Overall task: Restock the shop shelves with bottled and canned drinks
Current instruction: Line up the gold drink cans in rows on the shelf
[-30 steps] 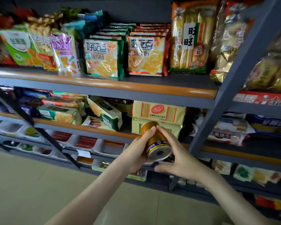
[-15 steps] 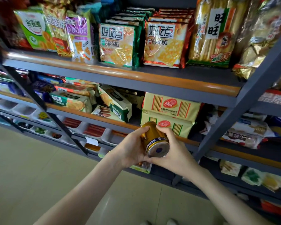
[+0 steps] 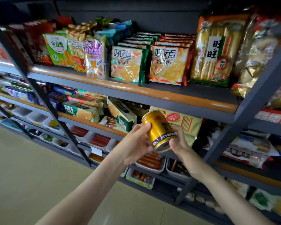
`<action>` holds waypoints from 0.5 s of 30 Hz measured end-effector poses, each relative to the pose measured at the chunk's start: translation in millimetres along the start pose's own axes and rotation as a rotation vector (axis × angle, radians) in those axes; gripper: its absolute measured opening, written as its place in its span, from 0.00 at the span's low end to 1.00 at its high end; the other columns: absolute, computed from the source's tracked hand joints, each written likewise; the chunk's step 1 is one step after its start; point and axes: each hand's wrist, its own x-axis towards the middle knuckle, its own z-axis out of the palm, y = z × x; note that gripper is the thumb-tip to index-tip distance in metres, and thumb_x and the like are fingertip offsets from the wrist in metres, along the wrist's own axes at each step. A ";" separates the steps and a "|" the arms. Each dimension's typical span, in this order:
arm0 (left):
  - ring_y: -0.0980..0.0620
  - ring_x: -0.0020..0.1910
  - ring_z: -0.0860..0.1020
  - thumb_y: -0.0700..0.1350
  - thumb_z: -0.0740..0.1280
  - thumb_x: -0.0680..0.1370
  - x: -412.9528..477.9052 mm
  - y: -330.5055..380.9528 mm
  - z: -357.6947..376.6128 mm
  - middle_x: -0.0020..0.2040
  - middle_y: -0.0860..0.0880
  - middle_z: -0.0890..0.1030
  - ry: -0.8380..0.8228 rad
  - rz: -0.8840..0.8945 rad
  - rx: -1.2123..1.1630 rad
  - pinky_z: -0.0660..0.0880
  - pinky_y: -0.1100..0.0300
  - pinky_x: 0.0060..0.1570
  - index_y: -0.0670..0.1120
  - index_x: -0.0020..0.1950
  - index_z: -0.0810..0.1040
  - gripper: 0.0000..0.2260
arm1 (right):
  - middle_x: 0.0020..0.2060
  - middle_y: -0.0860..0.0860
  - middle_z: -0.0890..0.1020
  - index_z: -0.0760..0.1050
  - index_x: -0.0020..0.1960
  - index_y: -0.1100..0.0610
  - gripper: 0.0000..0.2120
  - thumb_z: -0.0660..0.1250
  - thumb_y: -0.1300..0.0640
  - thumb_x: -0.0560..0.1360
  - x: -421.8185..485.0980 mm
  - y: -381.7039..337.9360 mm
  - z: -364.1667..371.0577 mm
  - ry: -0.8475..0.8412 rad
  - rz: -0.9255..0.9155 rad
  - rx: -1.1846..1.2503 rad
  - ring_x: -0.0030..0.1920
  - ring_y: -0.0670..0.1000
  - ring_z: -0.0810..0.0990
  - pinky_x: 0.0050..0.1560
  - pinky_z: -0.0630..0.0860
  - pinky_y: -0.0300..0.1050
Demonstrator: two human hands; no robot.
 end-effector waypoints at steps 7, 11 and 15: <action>0.50 0.44 0.83 0.46 0.74 0.70 -8.6 59.7 44.9 0.46 0.45 0.85 0.085 0.202 0.645 0.79 0.60 0.44 0.46 0.60 0.76 0.19 | 0.58 0.43 0.78 0.73 0.53 0.41 0.22 0.62 0.32 0.65 13.4 -65.8 -19.9 0.034 -0.012 -0.316 0.57 0.40 0.78 0.59 0.73 0.39; 0.60 0.35 0.82 0.46 0.72 0.72 -10.0 98.4 83.8 0.38 0.54 0.85 0.028 0.374 0.765 0.75 0.68 0.34 0.51 0.58 0.75 0.16 | 0.57 0.45 0.79 0.72 0.56 0.43 0.32 0.71 0.33 0.56 20.8 -109.1 -32.2 0.092 -0.137 -0.451 0.56 0.45 0.79 0.59 0.75 0.47; 0.45 0.51 0.83 0.49 0.73 0.69 -12.7 131.5 124.1 0.52 0.45 0.84 -0.054 0.551 0.901 0.81 0.48 0.49 0.57 0.60 0.74 0.21 | 0.52 0.41 0.80 0.72 0.55 0.41 0.24 0.78 0.48 0.62 22.5 -152.0 -46.6 0.157 -0.350 -0.477 0.50 0.36 0.80 0.50 0.76 0.34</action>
